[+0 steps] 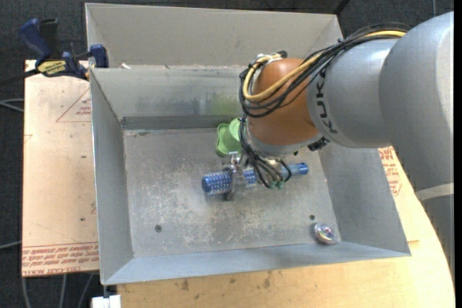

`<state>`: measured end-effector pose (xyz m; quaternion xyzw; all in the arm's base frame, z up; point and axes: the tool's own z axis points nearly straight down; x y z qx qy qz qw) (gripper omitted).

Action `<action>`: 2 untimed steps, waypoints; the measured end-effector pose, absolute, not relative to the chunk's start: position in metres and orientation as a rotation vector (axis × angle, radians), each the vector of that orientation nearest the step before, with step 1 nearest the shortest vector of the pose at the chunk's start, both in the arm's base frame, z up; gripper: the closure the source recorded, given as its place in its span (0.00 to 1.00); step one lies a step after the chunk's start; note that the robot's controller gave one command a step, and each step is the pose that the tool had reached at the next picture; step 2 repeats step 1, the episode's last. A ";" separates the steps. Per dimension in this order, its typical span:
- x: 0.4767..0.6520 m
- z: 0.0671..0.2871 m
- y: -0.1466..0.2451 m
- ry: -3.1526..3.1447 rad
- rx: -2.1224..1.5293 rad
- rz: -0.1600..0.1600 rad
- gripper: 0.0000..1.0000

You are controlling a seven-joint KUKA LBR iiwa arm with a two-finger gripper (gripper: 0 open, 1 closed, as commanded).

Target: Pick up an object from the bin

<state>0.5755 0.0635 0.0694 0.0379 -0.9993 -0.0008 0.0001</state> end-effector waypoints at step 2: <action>0.564 0.212 0.066 -3.124 0.407 -0.001 1.00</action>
Offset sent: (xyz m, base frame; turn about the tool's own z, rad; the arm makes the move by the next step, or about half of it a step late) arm -0.0129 0.0015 0.1394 -0.1840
